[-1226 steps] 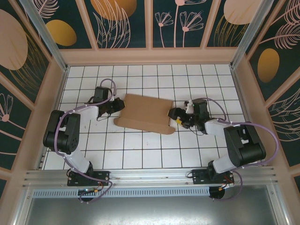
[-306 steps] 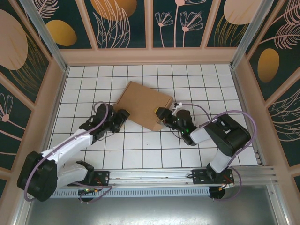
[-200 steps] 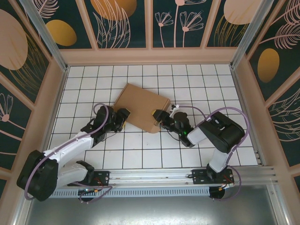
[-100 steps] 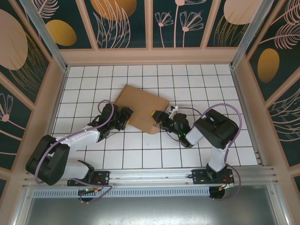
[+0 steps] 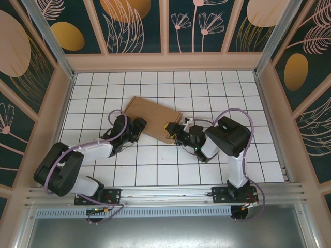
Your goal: Fold the paper box
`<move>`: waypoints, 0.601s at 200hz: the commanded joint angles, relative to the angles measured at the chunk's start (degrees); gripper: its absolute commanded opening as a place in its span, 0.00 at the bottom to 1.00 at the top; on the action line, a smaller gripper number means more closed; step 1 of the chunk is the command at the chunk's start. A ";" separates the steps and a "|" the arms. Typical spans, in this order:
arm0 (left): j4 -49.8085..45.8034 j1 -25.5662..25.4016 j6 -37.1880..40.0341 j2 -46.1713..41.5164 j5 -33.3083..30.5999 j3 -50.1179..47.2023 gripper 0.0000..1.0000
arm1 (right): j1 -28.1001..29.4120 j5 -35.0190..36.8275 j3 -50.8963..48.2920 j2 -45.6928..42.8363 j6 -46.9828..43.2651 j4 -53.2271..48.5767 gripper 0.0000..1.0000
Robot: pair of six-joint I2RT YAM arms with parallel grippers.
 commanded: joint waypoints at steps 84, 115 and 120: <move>0.36 -0.38 17.66 -7.38 -1.55 2.59 0.62 | -2.28 -21.27 2.23 0.40 9.24 14.03 0.34; -12.16 -0.32 32.80 -14.25 1.38 5.89 0.64 | -4.37 -23.41 1.22 -1.25 9.66 11.76 0.31; -14.29 -0.33 35.55 -15.21 2.11 6.83 0.64 | -4.68 -23.63 1.01 -1.75 9.32 10.71 0.31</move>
